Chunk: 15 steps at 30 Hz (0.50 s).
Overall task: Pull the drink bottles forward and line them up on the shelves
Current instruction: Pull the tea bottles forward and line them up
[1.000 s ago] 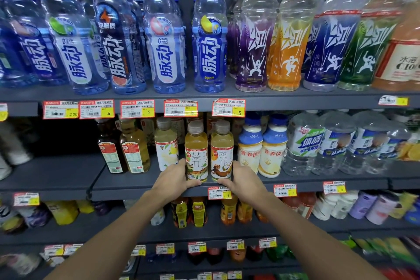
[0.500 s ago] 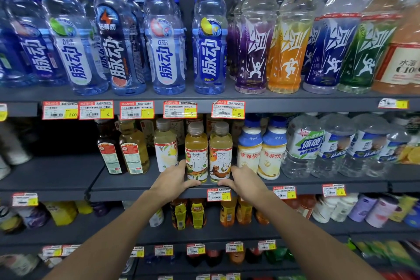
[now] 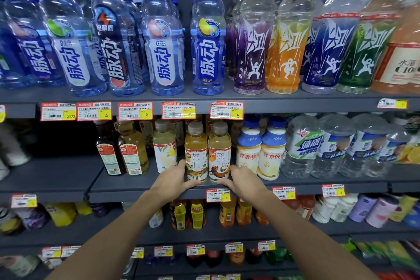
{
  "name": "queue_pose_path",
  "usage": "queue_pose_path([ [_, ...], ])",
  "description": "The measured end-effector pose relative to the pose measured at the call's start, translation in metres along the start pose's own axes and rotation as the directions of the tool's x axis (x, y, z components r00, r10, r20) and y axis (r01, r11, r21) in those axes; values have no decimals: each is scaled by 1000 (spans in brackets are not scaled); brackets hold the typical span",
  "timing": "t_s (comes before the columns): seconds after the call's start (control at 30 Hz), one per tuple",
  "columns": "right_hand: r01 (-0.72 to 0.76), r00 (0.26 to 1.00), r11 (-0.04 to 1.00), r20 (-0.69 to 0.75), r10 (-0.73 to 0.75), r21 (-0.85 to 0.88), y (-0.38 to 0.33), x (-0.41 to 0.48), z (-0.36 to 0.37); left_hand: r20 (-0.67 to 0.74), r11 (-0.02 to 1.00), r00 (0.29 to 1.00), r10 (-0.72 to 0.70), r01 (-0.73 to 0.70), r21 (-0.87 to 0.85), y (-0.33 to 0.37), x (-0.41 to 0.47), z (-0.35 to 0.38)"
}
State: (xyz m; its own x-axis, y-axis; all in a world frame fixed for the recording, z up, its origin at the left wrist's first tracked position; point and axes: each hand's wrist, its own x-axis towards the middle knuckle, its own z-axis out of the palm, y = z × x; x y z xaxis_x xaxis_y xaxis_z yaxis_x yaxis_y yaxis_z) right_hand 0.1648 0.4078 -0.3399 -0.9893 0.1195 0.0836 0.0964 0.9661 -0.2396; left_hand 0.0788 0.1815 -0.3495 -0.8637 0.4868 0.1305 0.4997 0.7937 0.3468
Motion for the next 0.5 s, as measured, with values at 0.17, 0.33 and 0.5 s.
queue_pose_path([
  [0.17, 12, 1000, 999, -9, -12, -31, 0, 0, 1, 0, 1000, 1000, -1, 1, 20, 1, 0, 0],
  [0.33, 7, 1000, 999, -6, -7, -38, -2, 0, 1, -1, 1000, 1000, 4, -4, 30, 1, -1, -2],
  [0.5, -3, 1000, 1000, -12, 3, 25, -2, -4, -2, -38, 1000, 999, 10, -11, -18, 5, -10, -3],
])
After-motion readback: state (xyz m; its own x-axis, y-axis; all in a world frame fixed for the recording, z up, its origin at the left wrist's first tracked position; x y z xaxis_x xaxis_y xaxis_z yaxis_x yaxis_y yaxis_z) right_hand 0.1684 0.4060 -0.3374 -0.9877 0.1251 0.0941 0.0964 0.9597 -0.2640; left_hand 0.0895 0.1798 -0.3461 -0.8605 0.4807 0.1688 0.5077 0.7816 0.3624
